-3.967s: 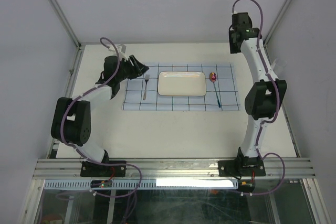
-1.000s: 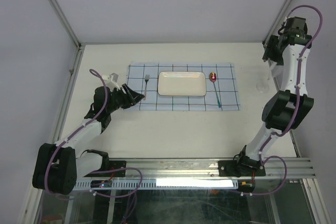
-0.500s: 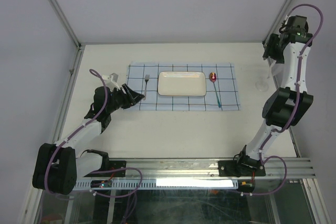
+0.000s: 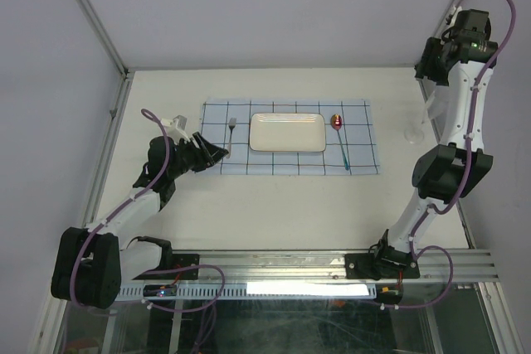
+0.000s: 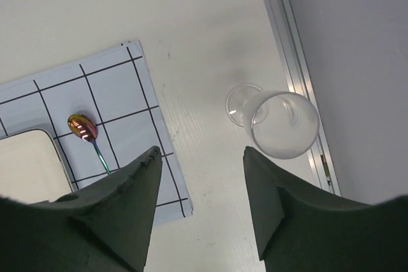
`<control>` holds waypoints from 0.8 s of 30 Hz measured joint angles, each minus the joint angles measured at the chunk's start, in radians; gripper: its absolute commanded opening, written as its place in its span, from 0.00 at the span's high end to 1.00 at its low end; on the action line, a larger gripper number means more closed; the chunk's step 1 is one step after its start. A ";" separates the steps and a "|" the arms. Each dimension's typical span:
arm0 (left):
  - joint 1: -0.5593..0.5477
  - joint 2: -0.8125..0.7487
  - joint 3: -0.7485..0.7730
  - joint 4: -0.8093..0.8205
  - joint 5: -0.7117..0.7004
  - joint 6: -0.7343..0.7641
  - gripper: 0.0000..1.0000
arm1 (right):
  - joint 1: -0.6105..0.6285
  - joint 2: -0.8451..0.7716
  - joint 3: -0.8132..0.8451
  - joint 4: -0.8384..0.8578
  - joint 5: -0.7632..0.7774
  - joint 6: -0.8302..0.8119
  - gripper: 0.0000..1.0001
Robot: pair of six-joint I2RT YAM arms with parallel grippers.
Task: Set the dinner table for one person
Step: Pick up the cup at the center of the board.
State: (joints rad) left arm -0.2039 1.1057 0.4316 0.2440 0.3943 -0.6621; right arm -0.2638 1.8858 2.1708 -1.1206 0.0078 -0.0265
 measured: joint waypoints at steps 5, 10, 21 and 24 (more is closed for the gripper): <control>0.000 -0.010 0.000 -0.013 0.000 0.000 0.49 | -0.001 0.000 0.000 -0.003 0.006 -0.007 0.43; 0.000 -0.013 0.000 -0.018 0.000 0.000 0.49 | -0.005 0.006 0.000 -0.003 0.008 -0.010 0.43; 0.000 -0.015 0.000 -0.020 -0.001 0.000 0.49 | -0.037 0.027 -0.019 0.014 0.033 -0.014 0.43; 0.000 -0.015 0.000 -0.020 -0.001 0.000 0.49 | -0.044 0.030 -0.019 0.021 0.033 -0.016 0.43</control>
State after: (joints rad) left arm -0.2039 1.0908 0.4316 0.2241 0.3931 -0.6617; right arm -0.3080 1.9156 2.1513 -1.1000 0.0406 -0.0429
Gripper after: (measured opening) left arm 0.509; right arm 0.567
